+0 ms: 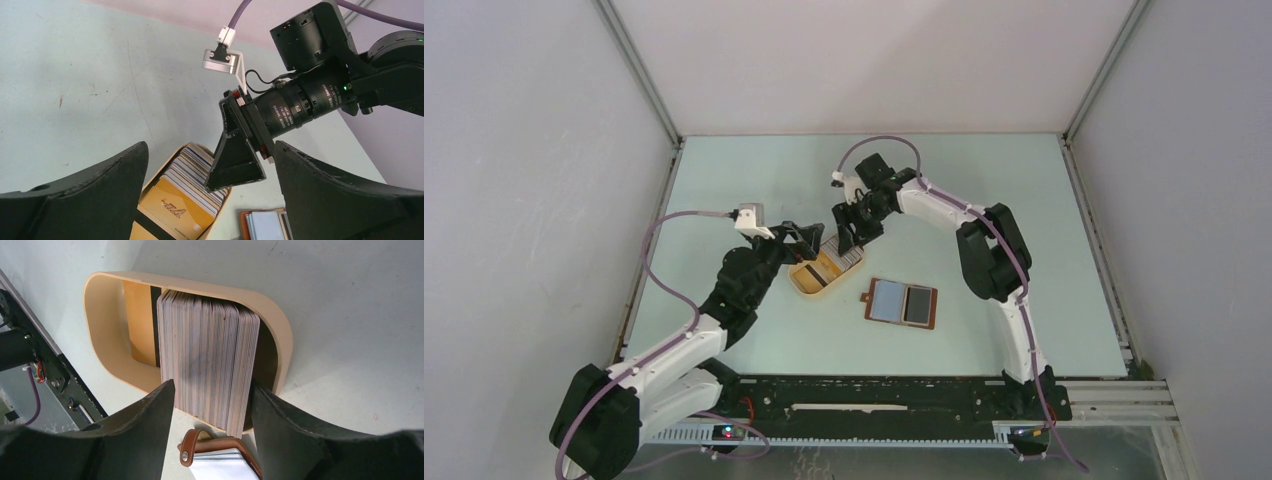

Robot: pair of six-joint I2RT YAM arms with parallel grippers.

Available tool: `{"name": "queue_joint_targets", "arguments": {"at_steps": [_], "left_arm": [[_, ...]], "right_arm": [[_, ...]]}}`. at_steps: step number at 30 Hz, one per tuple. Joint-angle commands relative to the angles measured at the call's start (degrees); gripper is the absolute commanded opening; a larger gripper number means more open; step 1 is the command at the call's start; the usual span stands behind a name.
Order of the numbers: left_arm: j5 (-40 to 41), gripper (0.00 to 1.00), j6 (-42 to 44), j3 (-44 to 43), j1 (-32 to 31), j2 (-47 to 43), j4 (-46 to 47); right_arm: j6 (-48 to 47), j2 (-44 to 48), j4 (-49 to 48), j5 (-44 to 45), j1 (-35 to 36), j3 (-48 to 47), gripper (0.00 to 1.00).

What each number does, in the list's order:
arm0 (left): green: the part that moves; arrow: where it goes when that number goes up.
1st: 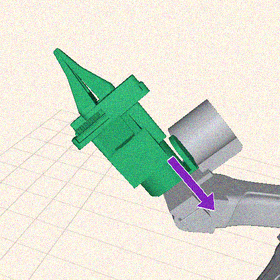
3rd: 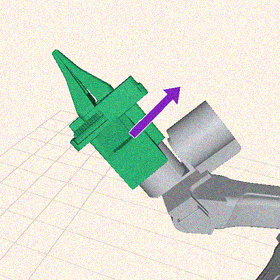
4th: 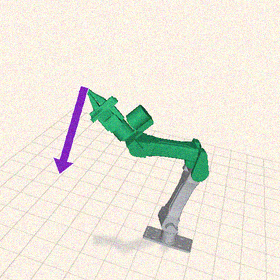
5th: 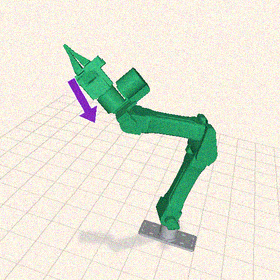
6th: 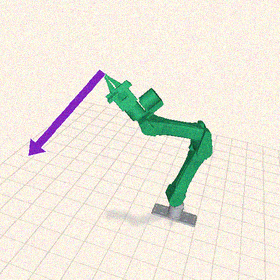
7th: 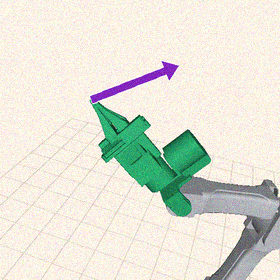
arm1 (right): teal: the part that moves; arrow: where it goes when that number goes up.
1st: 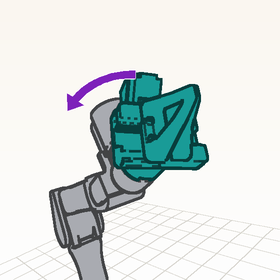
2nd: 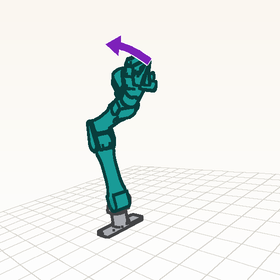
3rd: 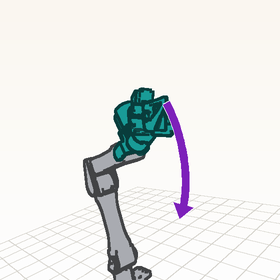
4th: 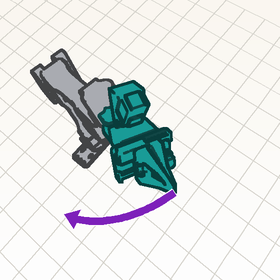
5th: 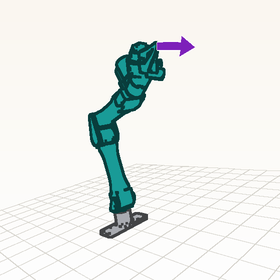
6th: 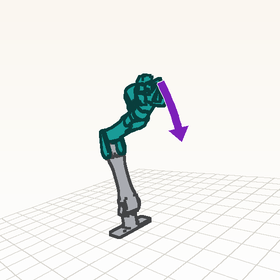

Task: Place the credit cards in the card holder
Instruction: Pick up the credit card from the storage box.

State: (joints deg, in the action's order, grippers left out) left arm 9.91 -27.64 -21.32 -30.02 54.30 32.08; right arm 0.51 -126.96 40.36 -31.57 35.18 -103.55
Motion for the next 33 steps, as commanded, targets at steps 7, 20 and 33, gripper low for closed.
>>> {"name": "queue_joint_targets", "arguments": {"at_steps": [7, 20, 33], "left_arm": [[0.72, 1.0, -0.57, 1.96, 0.31, -1.04, 2.55], [0.79, 1.0, -0.64, 2.07, 0.31, -1.13, 2.64], [0.84, 1.0, -0.66, 2.25, 0.31, -1.26, 2.73]], "right_arm": [[-0.43, -1.51, 2.04, -0.97, 1.18, -3.2, 0.67], [-1.92, 1.4, 2.86, -4.9, 1.16, -3.88, 0.6], [-0.96, 1.87, 3.4, -7.6, -0.41, -4.16, 0.56]]}}
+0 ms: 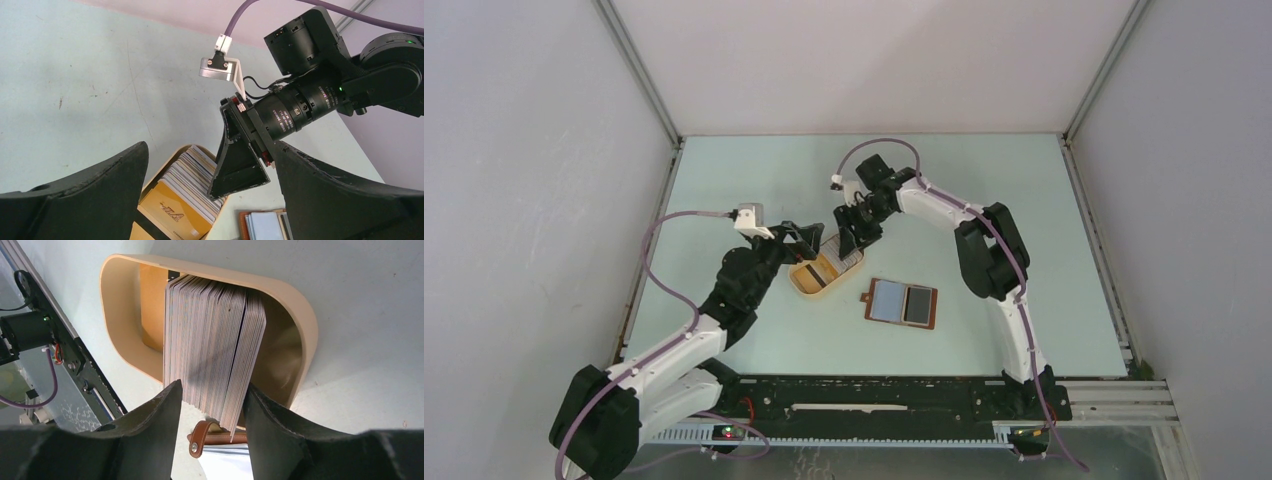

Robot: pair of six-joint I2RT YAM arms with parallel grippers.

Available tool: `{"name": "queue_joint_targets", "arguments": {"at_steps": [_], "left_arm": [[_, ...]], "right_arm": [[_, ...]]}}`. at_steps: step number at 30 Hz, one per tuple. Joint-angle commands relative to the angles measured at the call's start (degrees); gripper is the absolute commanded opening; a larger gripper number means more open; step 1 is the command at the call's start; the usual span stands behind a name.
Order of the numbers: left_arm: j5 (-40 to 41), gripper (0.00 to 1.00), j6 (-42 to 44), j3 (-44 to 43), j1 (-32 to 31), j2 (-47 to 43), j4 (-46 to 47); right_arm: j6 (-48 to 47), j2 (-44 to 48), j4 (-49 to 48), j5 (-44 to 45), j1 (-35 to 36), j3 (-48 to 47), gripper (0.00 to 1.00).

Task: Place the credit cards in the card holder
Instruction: Pick up the credit card from the storage box.

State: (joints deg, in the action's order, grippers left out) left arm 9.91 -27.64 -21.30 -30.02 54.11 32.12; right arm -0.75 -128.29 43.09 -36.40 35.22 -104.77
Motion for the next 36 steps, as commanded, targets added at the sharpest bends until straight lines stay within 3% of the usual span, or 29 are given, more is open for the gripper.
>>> {"name": "queue_joint_targets", "arguments": {"at_steps": [1, 36], "left_arm": [[0.89, 1.0, -0.71, 2.23, 0.31, -1.07, 2.69], [0.82, 1.0, -0.73, 2.22, 0.29, -1.02, 2.81]], "right_arm": [[0.31, 3.17, 0.67, -2.9, -0.54, -2.98, 0.56], [0.49, 1.83, 0.92, -4.91, -3.89, -2.87, 0.44]]}}
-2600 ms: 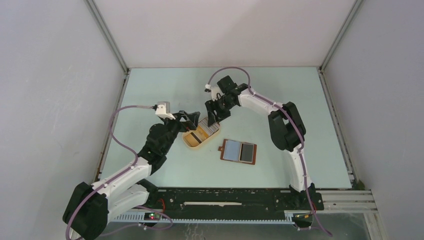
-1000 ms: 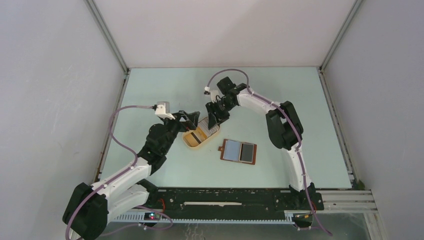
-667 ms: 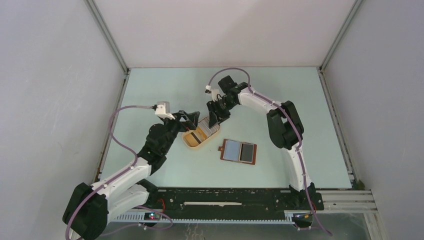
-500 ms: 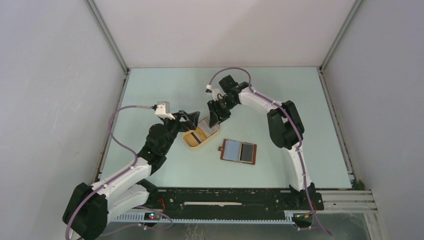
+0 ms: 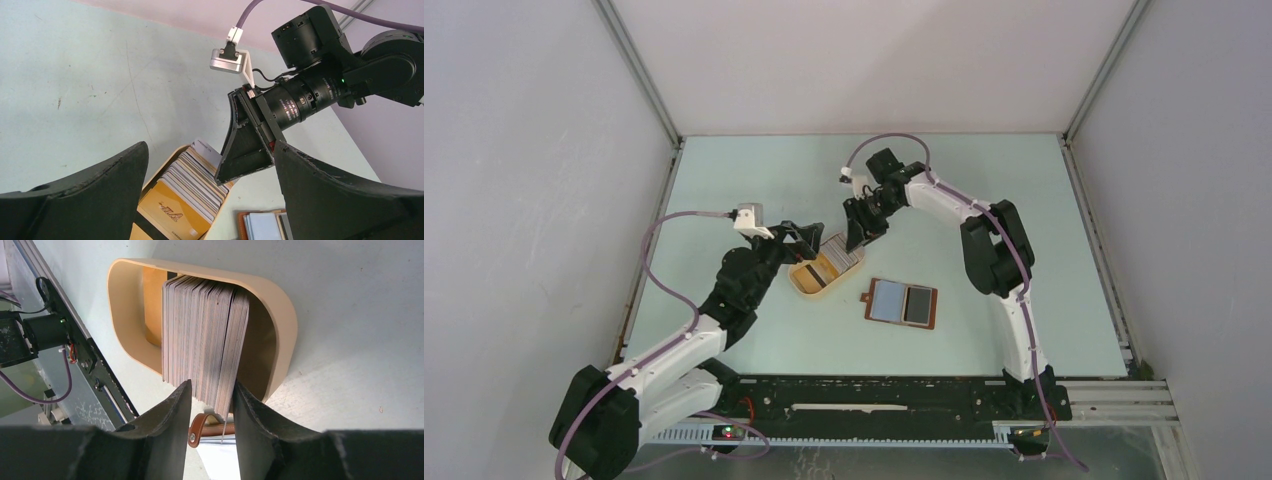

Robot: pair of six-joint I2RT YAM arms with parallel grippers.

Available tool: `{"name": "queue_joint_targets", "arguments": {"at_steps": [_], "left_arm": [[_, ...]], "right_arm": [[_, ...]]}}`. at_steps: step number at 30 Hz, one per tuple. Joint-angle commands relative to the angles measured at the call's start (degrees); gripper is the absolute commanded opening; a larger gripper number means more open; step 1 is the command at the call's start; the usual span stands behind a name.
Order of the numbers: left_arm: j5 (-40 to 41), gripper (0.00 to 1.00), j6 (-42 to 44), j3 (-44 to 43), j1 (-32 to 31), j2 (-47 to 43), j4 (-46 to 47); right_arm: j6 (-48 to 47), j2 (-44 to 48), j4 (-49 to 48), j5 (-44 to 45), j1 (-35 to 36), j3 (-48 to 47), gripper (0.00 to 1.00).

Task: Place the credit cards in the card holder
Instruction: Pick up the credit card from the storage box.

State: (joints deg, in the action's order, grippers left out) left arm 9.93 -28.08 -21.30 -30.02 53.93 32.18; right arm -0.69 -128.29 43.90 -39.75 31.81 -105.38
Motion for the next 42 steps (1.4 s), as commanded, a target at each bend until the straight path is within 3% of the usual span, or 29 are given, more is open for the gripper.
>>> {"name": "queue_joint_targets", "arguments": {"at_steps": [1, 10, 22, 42], "left_arm": [[0.79, 1.0, -0.29, 2.18, 0.31, -0.85, 2.66], [0.78, 1.0, -0.27, 2.22, 0.31, -0.89, 2.65], [0.66, 1.0, -0.31, 2.14, 0.31, -0.58, 2.71], [0.66, 1.0, -0.3, 2.23, 0.31, -0.67, 2.71]], "right_arm": [[0.42, 1.76, 0.11, -1.56, -0.56, -2.26, 0.43], [0.42, 1.39, 0.05, -1.47, -1.31, -2.25, 0.38], [0.21, 1.33, 0.28, -0.93, -1.49, -2.3, 0.21], [-1.19, 3.56, -0.19, 1.66, -2.36, -2.04, 0.08]]}}
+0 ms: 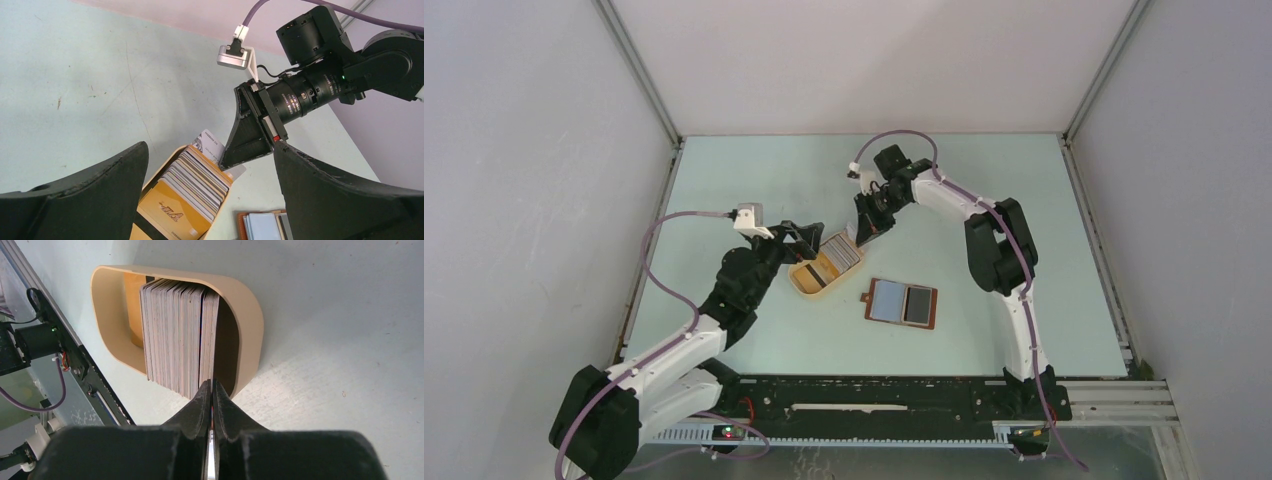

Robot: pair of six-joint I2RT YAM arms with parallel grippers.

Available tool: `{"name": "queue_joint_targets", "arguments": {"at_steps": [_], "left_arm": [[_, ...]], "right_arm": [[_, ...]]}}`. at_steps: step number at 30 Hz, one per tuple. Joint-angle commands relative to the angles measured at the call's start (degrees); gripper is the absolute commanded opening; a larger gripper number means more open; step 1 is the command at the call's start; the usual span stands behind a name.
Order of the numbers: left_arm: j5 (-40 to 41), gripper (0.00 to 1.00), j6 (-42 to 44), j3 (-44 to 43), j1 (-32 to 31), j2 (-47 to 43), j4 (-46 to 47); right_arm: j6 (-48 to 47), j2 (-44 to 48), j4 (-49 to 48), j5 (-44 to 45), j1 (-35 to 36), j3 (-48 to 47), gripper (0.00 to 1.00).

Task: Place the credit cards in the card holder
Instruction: Pick up the credit card from the storage box.

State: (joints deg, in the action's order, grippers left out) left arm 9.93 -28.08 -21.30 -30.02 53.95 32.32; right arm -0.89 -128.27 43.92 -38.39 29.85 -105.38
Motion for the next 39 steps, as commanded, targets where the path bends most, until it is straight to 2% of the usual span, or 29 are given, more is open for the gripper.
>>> {"name": "queue_joint_targets", "arguments": {"at_steps": [1, 29, 33, 39], "left_arm": [[0.7, 1.0, -0.31, 2.19, 0.31, -0.69, 2.59], [0.6, 1.0, -0.39, 2.23, 0.32, -0.74, 2.6], [0.31, 1.0, -0.18, 2.25, 0.31, -0.82, 2.81], [-5.39, 1.0, 1.43, 4.01, 0.74, -2.47, 6.59]], "right_arm": [[-1.11, 3.7, -0.19, 0.44, -0.4, -2.04, 0.07], [-6.26, 8.61, 1.18, 2.06, -1.36, -1.97, 0.04], [-8.8, 10.16, 2.69, 0.21, -1.76, -2.23, 0.03], [-17.79, 13.98, 11.86, -6.33, -2.79, -4.49, 0.02]]}}
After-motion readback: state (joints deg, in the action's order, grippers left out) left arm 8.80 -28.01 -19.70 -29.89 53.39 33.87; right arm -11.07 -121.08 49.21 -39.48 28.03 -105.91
